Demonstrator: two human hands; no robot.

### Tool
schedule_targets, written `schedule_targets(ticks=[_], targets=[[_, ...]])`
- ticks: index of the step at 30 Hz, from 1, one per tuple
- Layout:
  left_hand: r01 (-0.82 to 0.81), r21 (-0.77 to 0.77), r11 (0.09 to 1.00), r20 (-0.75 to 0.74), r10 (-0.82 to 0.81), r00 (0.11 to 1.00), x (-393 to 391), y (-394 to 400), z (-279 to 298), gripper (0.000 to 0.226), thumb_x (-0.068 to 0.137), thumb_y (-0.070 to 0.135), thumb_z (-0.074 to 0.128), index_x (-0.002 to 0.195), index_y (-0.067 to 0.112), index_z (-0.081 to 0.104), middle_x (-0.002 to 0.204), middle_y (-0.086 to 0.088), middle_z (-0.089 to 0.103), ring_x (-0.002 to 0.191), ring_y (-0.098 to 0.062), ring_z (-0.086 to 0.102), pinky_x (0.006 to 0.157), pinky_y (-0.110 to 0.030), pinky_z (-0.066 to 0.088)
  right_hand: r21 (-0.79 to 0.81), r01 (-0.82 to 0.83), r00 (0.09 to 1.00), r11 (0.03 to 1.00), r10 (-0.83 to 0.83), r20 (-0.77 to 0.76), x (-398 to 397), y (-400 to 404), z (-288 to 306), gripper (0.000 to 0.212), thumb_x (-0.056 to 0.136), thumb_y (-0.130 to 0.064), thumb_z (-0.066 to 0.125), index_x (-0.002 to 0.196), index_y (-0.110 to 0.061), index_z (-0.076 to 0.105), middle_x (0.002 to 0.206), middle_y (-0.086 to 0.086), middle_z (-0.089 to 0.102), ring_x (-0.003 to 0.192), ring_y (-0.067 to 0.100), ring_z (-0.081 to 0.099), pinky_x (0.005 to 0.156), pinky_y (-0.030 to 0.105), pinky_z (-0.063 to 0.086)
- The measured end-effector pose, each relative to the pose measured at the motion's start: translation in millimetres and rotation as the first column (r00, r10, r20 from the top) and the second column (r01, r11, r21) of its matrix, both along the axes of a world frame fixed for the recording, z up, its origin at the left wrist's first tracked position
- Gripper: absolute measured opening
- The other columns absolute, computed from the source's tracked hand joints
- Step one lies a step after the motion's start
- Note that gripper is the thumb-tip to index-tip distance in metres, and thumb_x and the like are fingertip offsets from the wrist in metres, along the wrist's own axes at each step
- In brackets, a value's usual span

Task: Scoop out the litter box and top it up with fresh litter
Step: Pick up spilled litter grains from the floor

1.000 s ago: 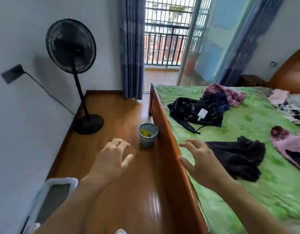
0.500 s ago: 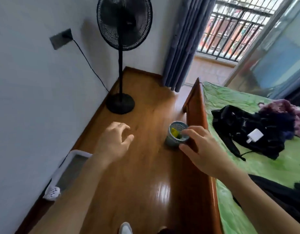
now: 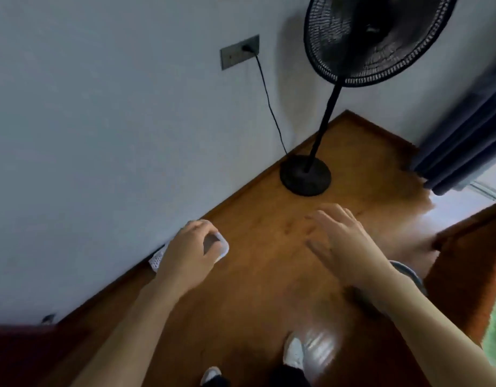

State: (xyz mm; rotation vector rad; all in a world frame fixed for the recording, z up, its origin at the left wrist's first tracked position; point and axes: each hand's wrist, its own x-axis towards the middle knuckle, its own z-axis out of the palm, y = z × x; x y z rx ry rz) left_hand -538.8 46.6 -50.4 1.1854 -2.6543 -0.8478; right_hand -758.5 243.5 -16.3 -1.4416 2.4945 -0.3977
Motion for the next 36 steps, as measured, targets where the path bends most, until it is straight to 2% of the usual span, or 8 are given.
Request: schedule_targets(ticks=[3,12,17,19,23,28,34,36], targets=[[-0.092,-0.03,0.995,0.022,0.092,0.995,2,1,10,0.025,0.096,0.035,0.058,0.12,0.027,0.059,0.116,0.01,0.052,0.103,-0.012,0.055,0.084,-0.03,0.053,-0.01,-0.096,0.995,0.995,0.096,0.018,-21,-34,2,0.049,0.095,-0.049,0.051,0.139,-0.029,0.045,0.145,-0.004,0.039,0.131,0.019,0.04,0.104,0.038,0.044],[-0.308,0.038,0.951,0.135,0.3,0.944,50,-32,-26,0.035,0.097,0.039,0.056,0.13,0.027,0.056,0.129,0.006,0.053,0.107,-0.011,0.057,0.084,-0.028,0.053,0.085,-0.253,0.96,0.964,0.24,0.142,-7,-103,-35,0.048,0.096,-0.047,0.051,0.139,-0.027,0.046,0.144,-0.004,0.042,0.131,0.017,0.04,0.107,0.038,0.041],[-0.311,0.081,0.947,0.164,0.295,0.941,63,-68,-74,0.033,0.098,0.039,0.056,0.127,0.025,0.058,0.123,0.006,0.057,0.095,-0.003,0.052,0.065,-0.01,0.038,0.13,-0.202,0.969,0.971,0.179,0.17,16,-145,-71,0.047,0.093,-0.047,0.054,0.135,-0.027,0.05,0.134,-0.004,0.047,0.123,0.019,0.047,0.101,0.039,0.045],[-0.297,0.105,0.949,0.18,0.276,0.944,68,-86,-106,0.034,0.097,0.041,0.056,0.128,0.026,0.057,0.125,0.007,0.057,0.095,-0.001,0.052,0.069,-0.011,0.043,0.146,-0.2,0.969,0.969,0.174,0.173,24,-166,-99,0.046,0.093,-0.044,0.056,0.135,-0.027,0.05,0.133,-0.005,0.047,0.123,0.018,0.046,0.101,0.036,0.044],[-0.277,0.13,0.952,0.216,0.245,0.945,71,-120,-184,0.033,0.097,0.045,0.055,0.127,0.033,0.055,0.124,0.012,0.057,0.1,-0.001,0.056,0.075,-0.012,0.048,0.163,-0.237,0.955,0.958,0.2,0.217,35,-207,-174,0.044,0.093,-0.039,0.059,0.135,-0.027,0.051,0.13,-0.008,0.049,0.123,0.014,0.043,0.095,0.023,0.036],[-0.295,0.1,0.95,0.22,0.268,0.938,66,-158,-307,0.032,0.097,0.044,0.055,0.126,0.033,0.056,0.122,0.012,0.056,0.103,-0.002,0.053,0.078,-0.015,0.048,0.147,-0.31,0.932,0.939,0.27,0.241,41,-258,-306,0.044,0.092,-0.037,0.06,0.134,-0.024,0.052,0.127,-0.006,0.05,0.11,0.013,0.051,0.09,0.024,0.037],[-0.35,0.108,0.931,0.232,0.318,0.919,67,-164,-485,0.026,0.097,0.04,0.055,0.121,0.031,0.057,0.115,0.012,0.055,0.096,0.0,0.05,0.066,-0.009,0.035,0.078,-0.308,0.923,0.948,0.278,0.268,43,-280,-494,0.043,0.09,-0.035,0.06,0.13,-0.019,0.057,0.125,-0.003,0.053,0.107,0.012,0.051,0.088,0.024,0.036],[-0.353,0.114,0.929,0.234,0.321,0.918,69,-159,-545,0.026,0.097,0.039,0.055,0.121,0.03,0.058,0.114,0.013,0.055,0.096,0.0,0.051,0.068,-0.01,0.036,0.064,-0.314,0.92,0.947,0.287,0.267,43,-276,-556,0.041,0.089,-0.034,0.059,0.127,-0.018,0.059,0.123,-0.003,0.054,0.11,0.011,0.051,0.089,0.024,0.038]])
